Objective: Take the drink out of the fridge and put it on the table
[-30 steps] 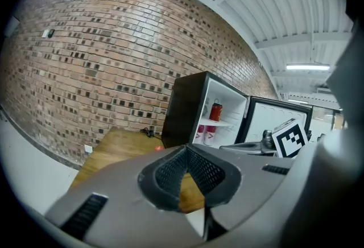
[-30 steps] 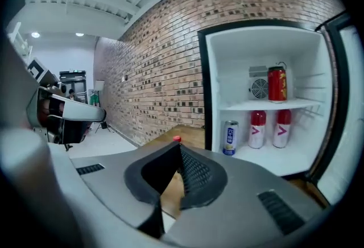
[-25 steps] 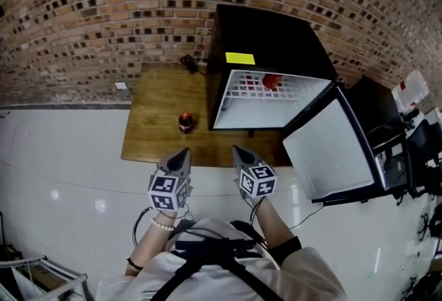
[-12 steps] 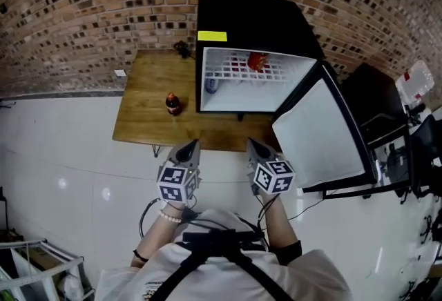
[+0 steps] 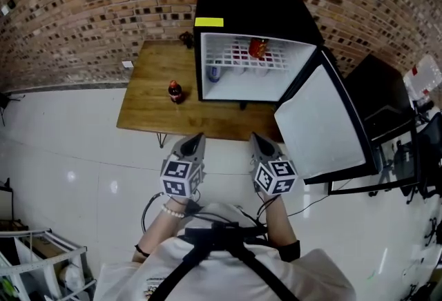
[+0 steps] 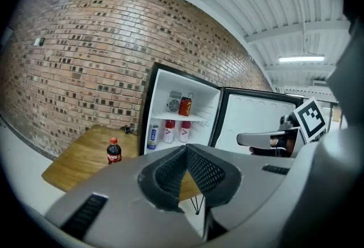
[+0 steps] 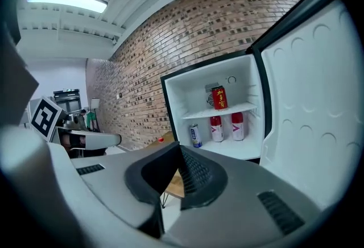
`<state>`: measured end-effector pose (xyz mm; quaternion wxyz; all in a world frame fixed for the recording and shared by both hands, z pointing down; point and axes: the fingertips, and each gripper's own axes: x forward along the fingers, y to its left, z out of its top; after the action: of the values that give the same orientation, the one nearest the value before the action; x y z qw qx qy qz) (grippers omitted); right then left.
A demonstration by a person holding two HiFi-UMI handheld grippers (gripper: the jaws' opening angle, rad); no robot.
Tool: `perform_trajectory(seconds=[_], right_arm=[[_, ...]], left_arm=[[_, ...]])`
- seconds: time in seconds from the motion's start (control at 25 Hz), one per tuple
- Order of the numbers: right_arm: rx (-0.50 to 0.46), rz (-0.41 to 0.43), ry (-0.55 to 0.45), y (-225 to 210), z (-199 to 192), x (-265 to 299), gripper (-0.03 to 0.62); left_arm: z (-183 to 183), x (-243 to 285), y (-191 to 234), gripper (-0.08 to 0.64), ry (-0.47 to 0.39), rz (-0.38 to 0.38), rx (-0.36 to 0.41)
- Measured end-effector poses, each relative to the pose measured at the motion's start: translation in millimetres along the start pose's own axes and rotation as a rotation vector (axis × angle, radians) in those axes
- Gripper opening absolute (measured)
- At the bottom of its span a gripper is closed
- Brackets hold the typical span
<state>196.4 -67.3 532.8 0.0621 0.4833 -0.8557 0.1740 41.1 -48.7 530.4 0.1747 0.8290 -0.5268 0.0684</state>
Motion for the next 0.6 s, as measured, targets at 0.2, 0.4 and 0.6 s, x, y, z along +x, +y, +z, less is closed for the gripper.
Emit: perform_trajectory(seconds=[0.2,0.4,0.6], right_arm=[[-0.003,-0.046,-0.006,-11.8,-3.7,-14.4,0.005],[-0.037,-0.089,0.002,-15.8,-2.1,-22.4,0.005],[-0.042,-0.092,-0.001,-12.3,-3.2,-23.5,0.005]], left_arm=[[-1.6,3.6,-14.6,0.0,0.006,-0.026,0.015],[0.5,2.1,-19.2,0.0,0.018,-0.043,0.022],[2.9,2.2,-18.7,0.0,0.007,-0.05,0.031]])
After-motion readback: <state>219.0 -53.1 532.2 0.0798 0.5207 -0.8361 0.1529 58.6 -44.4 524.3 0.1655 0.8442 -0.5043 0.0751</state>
